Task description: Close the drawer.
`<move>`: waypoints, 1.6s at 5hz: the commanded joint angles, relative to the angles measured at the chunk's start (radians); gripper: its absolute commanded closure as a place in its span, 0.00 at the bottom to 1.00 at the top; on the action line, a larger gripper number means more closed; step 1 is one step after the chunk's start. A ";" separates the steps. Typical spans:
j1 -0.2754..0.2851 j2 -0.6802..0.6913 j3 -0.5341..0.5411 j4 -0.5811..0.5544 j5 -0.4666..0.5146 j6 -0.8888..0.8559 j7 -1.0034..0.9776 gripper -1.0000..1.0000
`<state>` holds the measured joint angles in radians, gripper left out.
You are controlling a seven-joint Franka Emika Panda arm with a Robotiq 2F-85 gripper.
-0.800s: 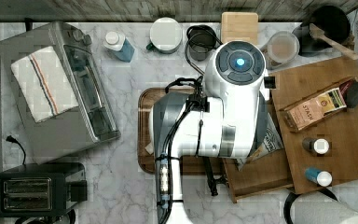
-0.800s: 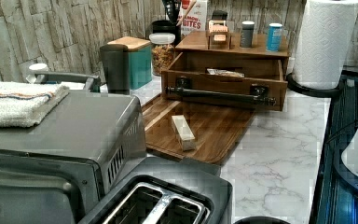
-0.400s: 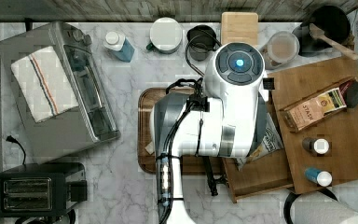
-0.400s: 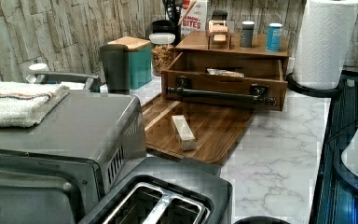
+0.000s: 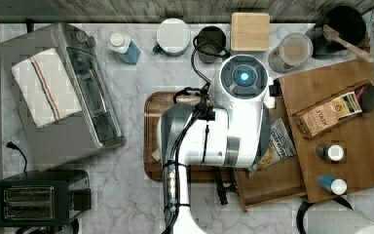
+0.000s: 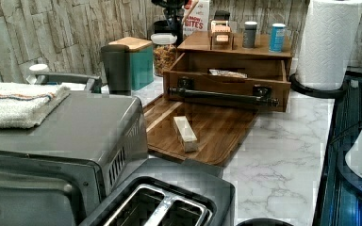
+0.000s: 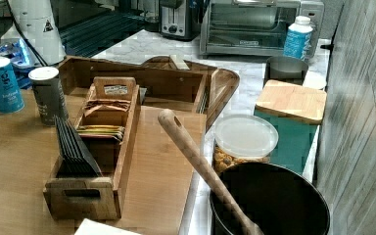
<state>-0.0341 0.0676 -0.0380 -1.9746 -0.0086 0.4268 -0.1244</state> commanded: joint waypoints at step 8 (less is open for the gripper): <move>0.153 -0.148 0.060 -0.661 -0.066 0.520 -0.527 1.00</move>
<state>0.1346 -0.0734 0.0408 -2.5488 -0.0573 0.9507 -0.6035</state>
